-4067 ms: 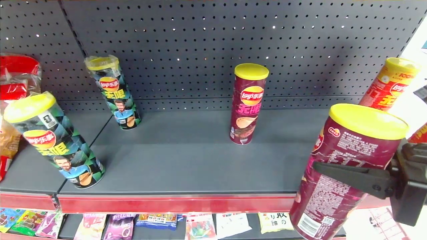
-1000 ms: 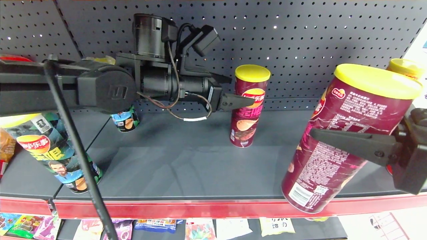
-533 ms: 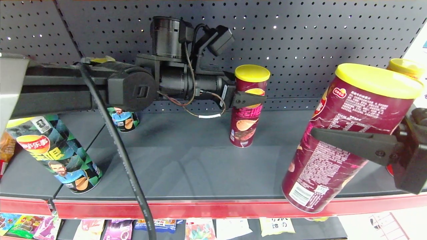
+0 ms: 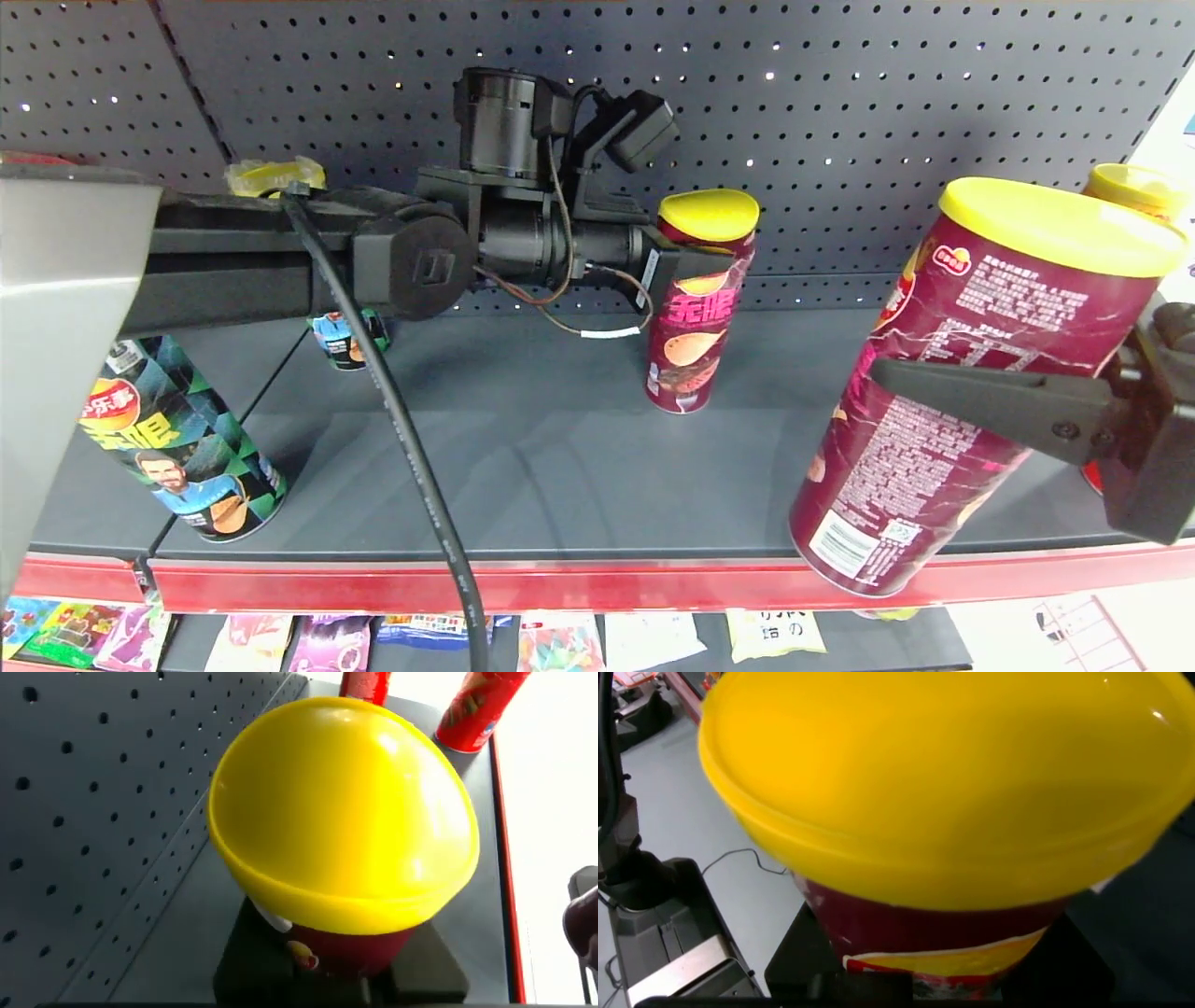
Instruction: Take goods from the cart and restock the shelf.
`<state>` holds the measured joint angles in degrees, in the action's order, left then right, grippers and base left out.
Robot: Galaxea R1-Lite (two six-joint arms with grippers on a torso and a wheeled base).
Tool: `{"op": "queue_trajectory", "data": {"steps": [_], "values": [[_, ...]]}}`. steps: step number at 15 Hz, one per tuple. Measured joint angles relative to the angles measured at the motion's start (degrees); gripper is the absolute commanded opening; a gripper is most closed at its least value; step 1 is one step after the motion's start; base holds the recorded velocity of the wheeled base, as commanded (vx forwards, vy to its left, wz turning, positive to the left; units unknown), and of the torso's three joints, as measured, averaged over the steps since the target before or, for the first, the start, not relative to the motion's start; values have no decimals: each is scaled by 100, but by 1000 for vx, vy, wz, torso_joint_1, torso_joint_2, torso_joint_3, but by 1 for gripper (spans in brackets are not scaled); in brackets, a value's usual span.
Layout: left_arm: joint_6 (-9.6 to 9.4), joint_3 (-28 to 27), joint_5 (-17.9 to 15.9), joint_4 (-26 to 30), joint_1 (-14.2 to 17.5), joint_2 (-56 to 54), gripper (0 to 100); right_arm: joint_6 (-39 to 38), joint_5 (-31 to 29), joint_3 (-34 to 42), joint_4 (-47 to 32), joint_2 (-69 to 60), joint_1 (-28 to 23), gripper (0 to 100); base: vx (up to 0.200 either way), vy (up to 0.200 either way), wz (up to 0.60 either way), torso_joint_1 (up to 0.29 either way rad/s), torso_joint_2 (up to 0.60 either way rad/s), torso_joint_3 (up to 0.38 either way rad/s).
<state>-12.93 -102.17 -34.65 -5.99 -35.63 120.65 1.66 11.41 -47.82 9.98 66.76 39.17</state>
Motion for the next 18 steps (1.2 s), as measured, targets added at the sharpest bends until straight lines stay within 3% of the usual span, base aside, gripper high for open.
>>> {"op": "queue_trajectory", "data": {"steps": [5, 11, 18], "values": [[27, 361, -110, 22, -9, -299, 0, -2, 0, -24, -2, 17, 0, 0, 0, 0, 0, 0, 0, 0], [22, 1708, -148, -4, -177, -1197, 0, -2, 7, -77, 0, 38, 2, 0, 0, 0, 0, 0, 0, 0], [29, 2606, -101, -138, -257, -1851, 0, -2, 7, -94, 0, 39, -1, 0, 0, 0, 0, 0, 0, 0]]}}
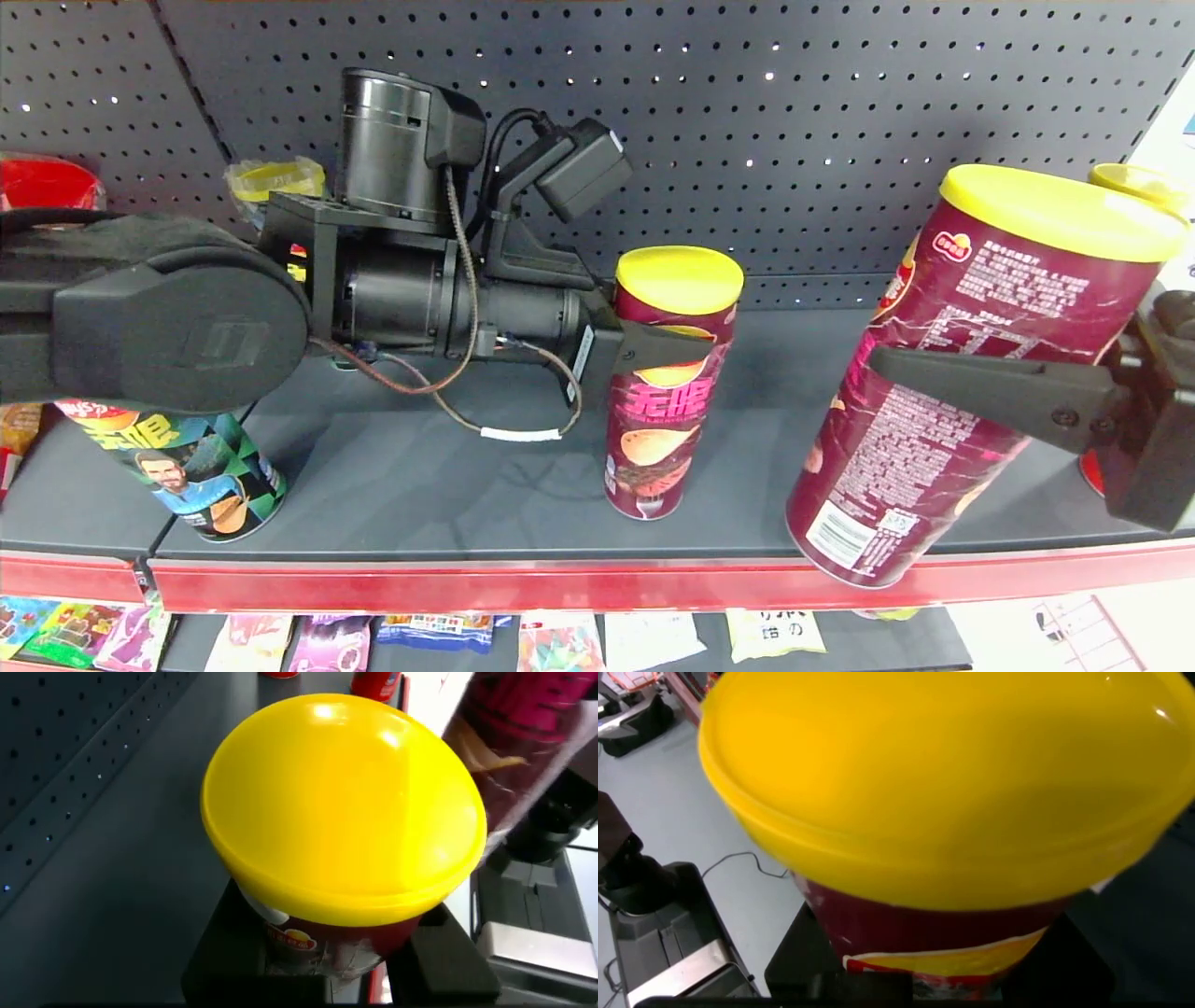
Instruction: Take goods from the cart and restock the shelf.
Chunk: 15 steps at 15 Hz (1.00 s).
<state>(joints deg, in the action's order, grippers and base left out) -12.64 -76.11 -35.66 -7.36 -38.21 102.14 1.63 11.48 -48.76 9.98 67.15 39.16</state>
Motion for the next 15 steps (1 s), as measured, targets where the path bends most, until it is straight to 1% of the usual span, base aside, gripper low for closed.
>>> {"op": "queue_trajectory", "data": {"steps": [5, 7, 15], "values": [[63, 343, -9, -106, -60, -256, 0, 0, 0, 1, 0, -1, 1, 0, 0, 0, 0, 0, 0, 0], [105, 384, -11, -213, -66, -295, 0, 4, 1, 6, 2, 5, 0, 0, 0, 0, 0, 0, 0, 0], [110, 472, -17, -245, -195, -283, 0, 2, 1, 0, 0, 9, 1, 0, 0, 0, 0, 0, 0, 0]]}}
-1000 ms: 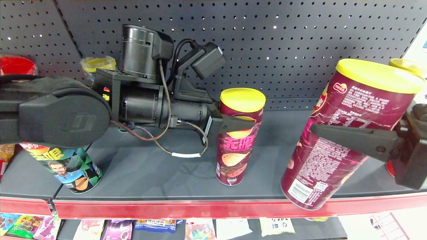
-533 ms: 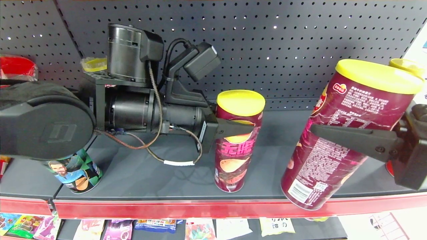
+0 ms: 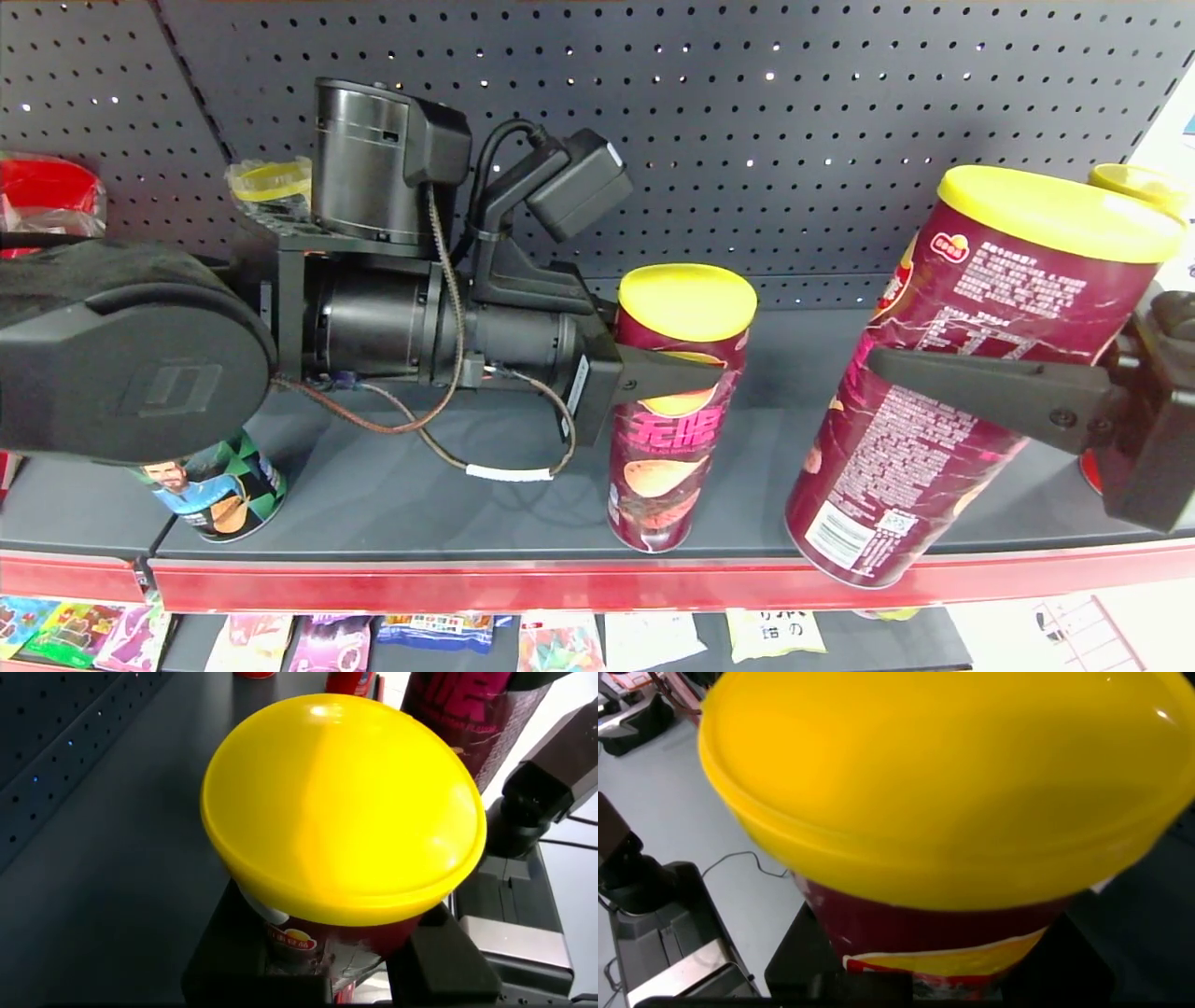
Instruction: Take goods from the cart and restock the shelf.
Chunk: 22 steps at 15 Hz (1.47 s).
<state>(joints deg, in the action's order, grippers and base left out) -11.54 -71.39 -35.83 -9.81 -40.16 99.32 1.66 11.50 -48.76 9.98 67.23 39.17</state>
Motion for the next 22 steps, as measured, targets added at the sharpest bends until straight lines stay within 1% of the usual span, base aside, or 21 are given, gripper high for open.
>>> {"op": "queue_trajectory", "data": {"steps": [5, 8, 10, 11, 14, 17, 20, 22], "values": [[2, 113, 4, -118, -27, -12, 0, 0, 7, 6, -2, 5, 0, 0, 0, 0, 0, 0, 0, 0], [88, 160, 9, -121, -79, -37, 0, -2, 13, 6, 0, 18, 0, 0, 0, 0, 0, 0, 0, 0], [101, 168, 9, -118, -100, -41, 0, 0, 16, 6, 0, 32, 0, 0, 0, 0, 0, 0, 0, 0], [106, 168, 6, -113, -100, -48, 100, 0, 16, 6, 0, 35, 0, 0, 0, 0, 0, 0, 0, 0], [126, 246, 2, -110, -107, -94, 100, 0, 16, 0, 0, 49, 0, 0, 0, 0, 0, 0, 0, 0], [268, 395, 9, -107, -99, -188, 100, 0, 16, -60, 2, 99, 0, 0, 0, 0, 0, 0, 0, 0], [285, 516, 24, -107, -77, -329, 100, 4, 29, -247, 0, 274, -59, 0, 0, 0, 0, 0, 0, 0], [285, 697, 33, -110, -61, -472, 100, 6, 40, -464, 5, 484, -177, 0, 0, 0, 0, 0, 0, 0]]}}
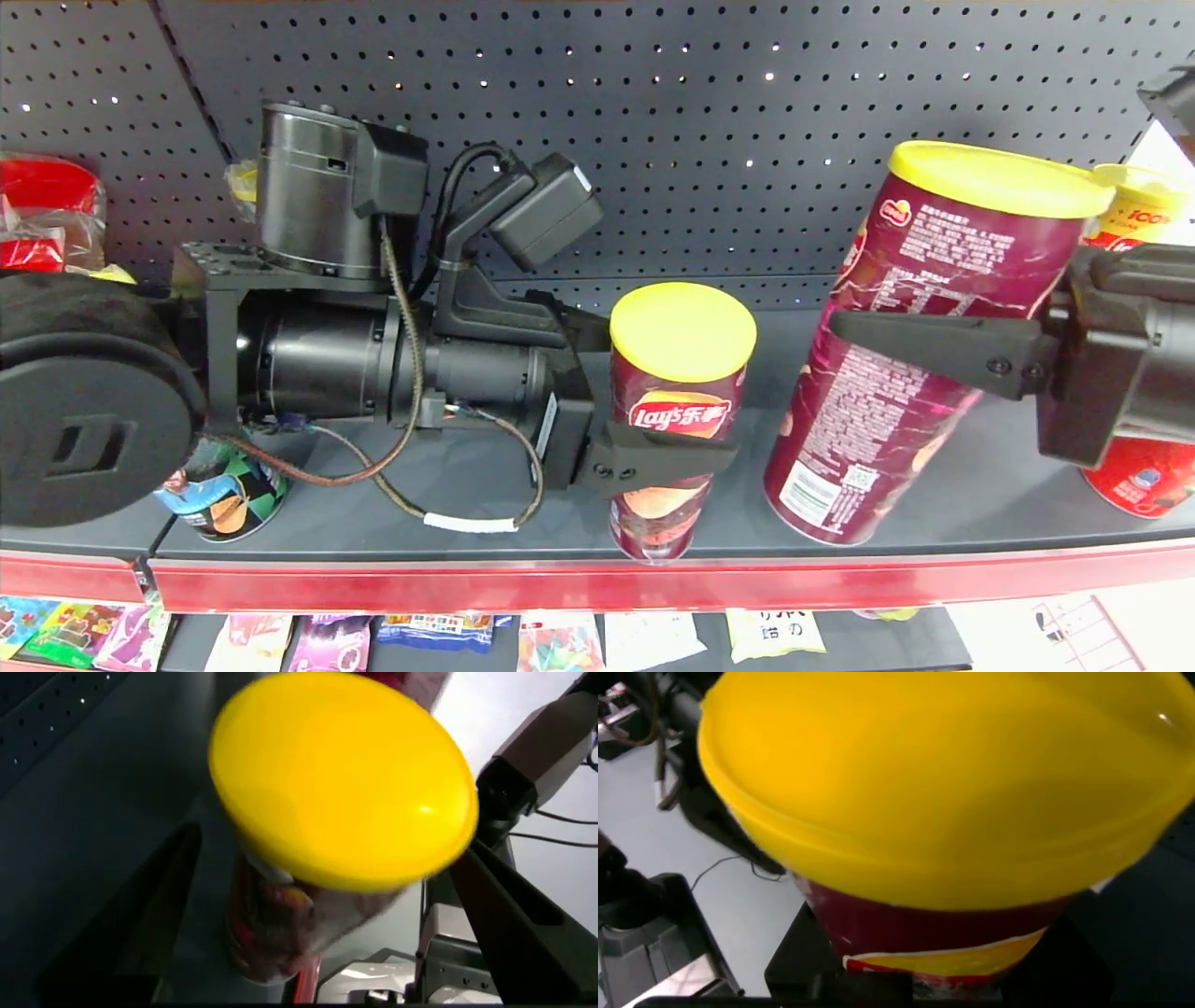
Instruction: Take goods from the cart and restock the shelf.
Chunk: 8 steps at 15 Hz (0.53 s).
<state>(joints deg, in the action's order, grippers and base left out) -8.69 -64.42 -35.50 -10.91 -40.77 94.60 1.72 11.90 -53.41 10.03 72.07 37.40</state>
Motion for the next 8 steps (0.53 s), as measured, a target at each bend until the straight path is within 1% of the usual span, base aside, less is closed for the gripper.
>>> {"op": "queue_trajectory", "data": {"steps": [2, 4, 6, 8], "values": [[0, 286, 2, -1, 45, -194, 100, 9, 13, -243, 4, 266, -183, 0, 0, 0, 0, 0, 0, 0], [0, 794, 2, 2, 102, -529, 100, 24, 39, -491, 48, 653, -452, 0, 0, 0, 0, 0, 0, 0], [-1, 1261, 2, 2, 144, -911, 100, 38, 71, -651, 373, 1051, -660, 0, 0, 0, 0, 0, 0, 0], [0, 1577, 0, 0, 204, -1215, 100, 39, 74, -714, 614, 1376, -758, 0, 0, 0, 0, 0, 0, 0]]}}
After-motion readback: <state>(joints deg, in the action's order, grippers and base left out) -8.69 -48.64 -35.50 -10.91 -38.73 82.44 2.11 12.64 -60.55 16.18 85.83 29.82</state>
